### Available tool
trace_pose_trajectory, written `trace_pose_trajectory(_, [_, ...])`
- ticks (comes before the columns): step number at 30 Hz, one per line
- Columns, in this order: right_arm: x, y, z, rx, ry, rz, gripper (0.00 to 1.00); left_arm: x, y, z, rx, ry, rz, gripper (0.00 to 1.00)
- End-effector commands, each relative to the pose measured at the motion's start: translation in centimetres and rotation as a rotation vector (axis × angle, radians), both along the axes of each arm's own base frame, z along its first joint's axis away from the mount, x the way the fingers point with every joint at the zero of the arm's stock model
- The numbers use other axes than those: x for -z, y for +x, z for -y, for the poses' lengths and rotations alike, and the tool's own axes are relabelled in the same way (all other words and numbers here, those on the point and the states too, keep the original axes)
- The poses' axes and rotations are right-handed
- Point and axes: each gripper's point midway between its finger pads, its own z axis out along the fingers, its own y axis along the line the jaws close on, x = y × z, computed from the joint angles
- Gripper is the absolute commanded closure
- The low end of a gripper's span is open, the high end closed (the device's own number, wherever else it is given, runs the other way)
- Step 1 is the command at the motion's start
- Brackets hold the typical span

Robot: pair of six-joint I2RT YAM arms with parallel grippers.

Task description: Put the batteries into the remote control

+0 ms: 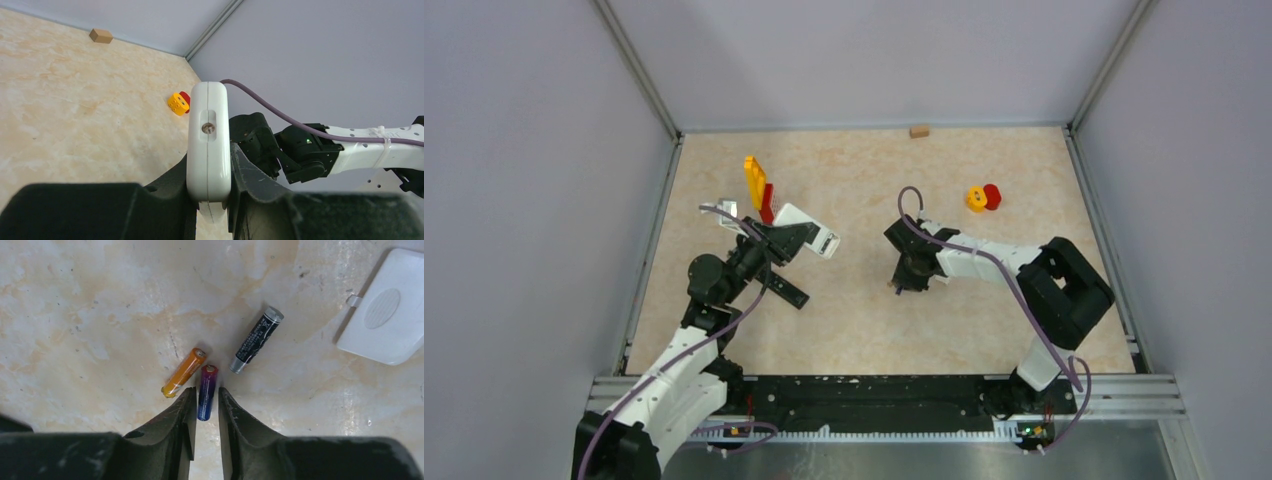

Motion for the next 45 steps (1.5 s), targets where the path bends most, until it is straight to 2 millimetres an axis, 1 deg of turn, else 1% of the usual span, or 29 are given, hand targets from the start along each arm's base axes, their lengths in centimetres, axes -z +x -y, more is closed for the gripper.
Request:
trace_pose_trajectory(1, [0.3, -0.2, 1.2, 0.001, -0.068, -0.015, 0.81, -1.9, -0.3, -0.5, -0.02, -0.017, 0.089, 1.0])
trace_pose_trajectory(3, [0.3, -0.3, 1.3, -0.006, -0.073, -0.016, 0.86, -1.9, -0.3, -0.5, -0.022, -0.017, 0.089, 1.0])
trace_pose_trajectory(5, [0.4, -0.4, 1.4, -0.013, -0.078, -0.017, 0.89, -1.9, -0.3, -0.5, -0.022, -0.018, 0.09, 1.0])
trace_pose_trajectory(12, [1.6, -1.0, 1.6, -0.077, -0.131, -0.056, 0.86, -2.0, -0.3, -0.6, -0.024, -0.022, 0.087, 1.0])
trace_pose_trajectory(17, [1.9, -0.9, 3.0, -0.105, -0.283, -0.03, 0.88, -1.9, 0.0, -1.0, -0.056, -0.018, 0.082, 1.0])
trace_pose_trajectory(18, [1.9, -0.8, 3.2, -0.108, -0.304, -0.021, 0.9, -1.8, 0.1, -1.1, -0.065, -0.015, 0.082, 1.0])
trace_pose_trajectory(20, [1.5, -0.8, 3.2, -0.122, -0.33, -0.008, 0.99, -1.8, 0.1, -1.3, -0.076, -0.012, 0.082, 1.0])
trace_pose_trajectory(22, [0.5, -0.6, 2.6, -0.139, -0.333, 0.031, 1.0, -1.9, 0.1, -1.3, -0.076, -0.009, 0.081, 1.0])
trace_pose_trajectory(25, [-2.3, -0.2, 1.1, -0.174, -0.274, 0.117, 1.0, -1.8, 0.1, -1.3, -0.071, -0.013, 0.071, 1.0])
trace_pose_trajectory(29, [-9.0, 0.6, -1.1, -0.243, -0.087, 0.298, 1.0, -1.9, 0.1, -1.1, -0.058, -0.029, 0.055, 1.0])
trace_pose_trajectory(33, [-16.7, 0.6, -3.6, -0.388, 0.149, 0.557, 1.0, -2.0, 0.2, -0.9, -0.049, -0.049, 0.04, 1.0])
trace_pose_trajectory(36, [-22.2, -0.5, -4.9, -0.512, 0.306, 0.773, 1.0, -2.3, 0.4, -0.6, -0.031, -0.072, 0.028, 1.0])
trace_pose_trajectory(39, [-27.1, -1.9, -5.3, -0.617, 0.421, 1.005, 1.0, -2.8, 0.6, -0.3, -0.009, -0.096, 0.022, 1.0])
trace_pose_trajectory(40, [-28.5, -2.3, -5.3, -0.649, 0.435, 1.08, 1.0, -3.1, 0.7, -0.2, -0.006, -0.102, 0.021, 1.0])
trace_pose_trajectory(42, [-30.8, -2.8, -5.1, -0.71, 0.403, 1.227, 1.0, -3.6, 1.0, -0.1, 0.0, -0.115, 0.019, 1.0])
trace_pose_trajectory(45, [-33.6, -3.1, -4.9, -0.762, 0.322, 1.412, 1.0, -4.5, 1.4, 0.1, 0.009, -0.138, 0.023, 1.0])
